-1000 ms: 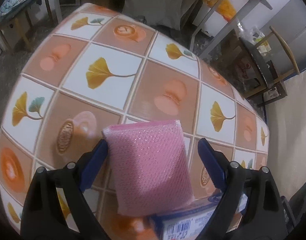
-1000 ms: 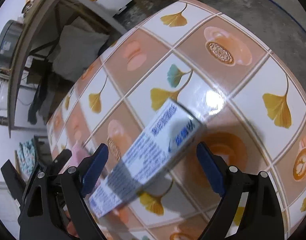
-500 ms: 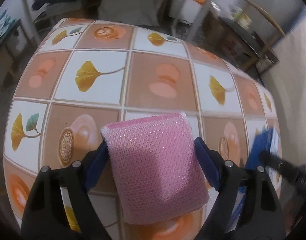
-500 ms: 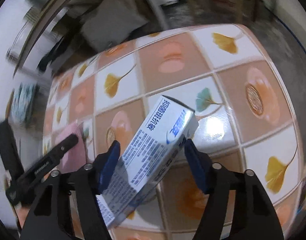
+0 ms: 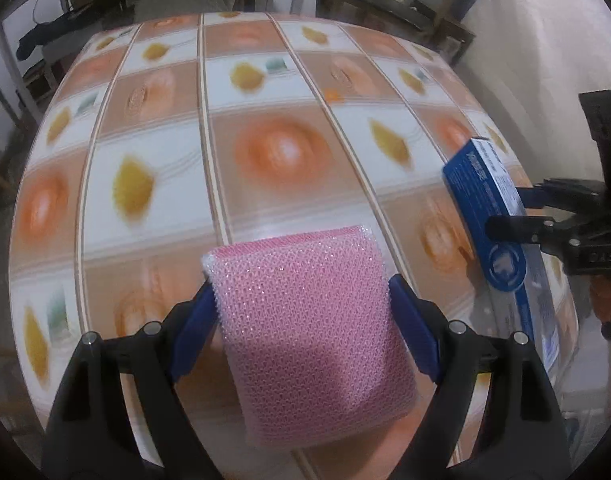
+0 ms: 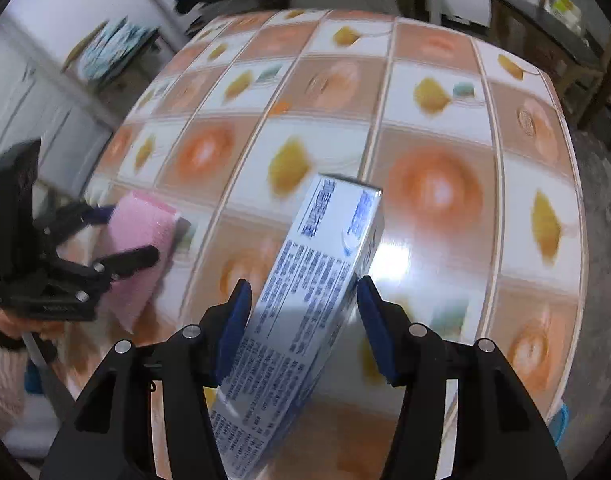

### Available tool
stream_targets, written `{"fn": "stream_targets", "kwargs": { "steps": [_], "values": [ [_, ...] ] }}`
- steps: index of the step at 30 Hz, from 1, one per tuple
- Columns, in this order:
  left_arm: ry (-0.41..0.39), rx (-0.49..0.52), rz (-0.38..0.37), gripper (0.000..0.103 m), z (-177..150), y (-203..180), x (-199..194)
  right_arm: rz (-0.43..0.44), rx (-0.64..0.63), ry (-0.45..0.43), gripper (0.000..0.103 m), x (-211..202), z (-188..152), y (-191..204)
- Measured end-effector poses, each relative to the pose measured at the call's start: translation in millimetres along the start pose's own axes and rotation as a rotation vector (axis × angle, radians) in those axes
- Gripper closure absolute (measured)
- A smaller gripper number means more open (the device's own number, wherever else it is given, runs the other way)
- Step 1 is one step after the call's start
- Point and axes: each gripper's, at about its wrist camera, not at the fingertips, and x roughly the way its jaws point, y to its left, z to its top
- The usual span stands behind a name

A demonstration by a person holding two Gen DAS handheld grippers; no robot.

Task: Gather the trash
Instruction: 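Grasp the pink sponge with the left gripper while the right grasps the toothpaste box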

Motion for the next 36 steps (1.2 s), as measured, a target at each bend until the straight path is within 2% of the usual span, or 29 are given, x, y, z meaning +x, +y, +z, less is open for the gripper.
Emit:
{"fn": "stream_targets", "kwargs": {
  "steps": [3, 6, 9, 12, 14, 15, 17, 21, 24, 28, 36],
  "values": [
    [-0.02, 0.002, -0.006, 0.023, -47, -13, -19, -0.04, -0.08, 0.0, 0.049, -11, -49, 21],
    [-0.037, -0.028, -0.001, 0.023, -70, -22, -27, -0.072, -0.104, 0.002, 0.049, -15, -90, 32],
    [-0.077, -0.033, 0.019, 0.021, -89, -32, -31, -0.08, -0.098, -0.026, 0.043, -19, -111, 34],
    [-0.074, -0.062, 0.031, 0.02, -91, -33, -34, -0.047, -0.035, -0.056, 0.038, -23, -110, 33],
    [-0.069, -0.076, 0.028, 0.019, -92, -34, -35, -0.015, 0.01, -0.096, 0.028, -34, -110, 29],
    [-0.065, -0.077, 0.034, 0.018, -93, -35, -36, -0.006, 0.021, -0.108, 0.027, -34, -111, 29],
    [-0.055, -0.067, 0.058, 0.017, -99, -38, -36, 0.016, 0.026, -0.115, 0.026, -37, -116, 30],
    [-0.045, -0.045, 0.105, 0.017, -105, -44, -35, -0.045, 0.007, -0.1, 0.026, -31, -128, 39],
    [-0.054, -0.041, 0.112, 0.017, -106, -48, -39, -0.037, 0.042, -0.102, 0.026, -28, -134, 37],
    [-0.056, -0.046, 0.118, 0.014, -108, -51, -41, -0.05, 0.083, -0.105, 0.026, -24, -136, 33],
    [-0.028, 0.012, 0.191, 0.014, -118, -58, -32, -0.076, 0.094, -0.12, 0.026, -23, -137, 31]
  ]
}}
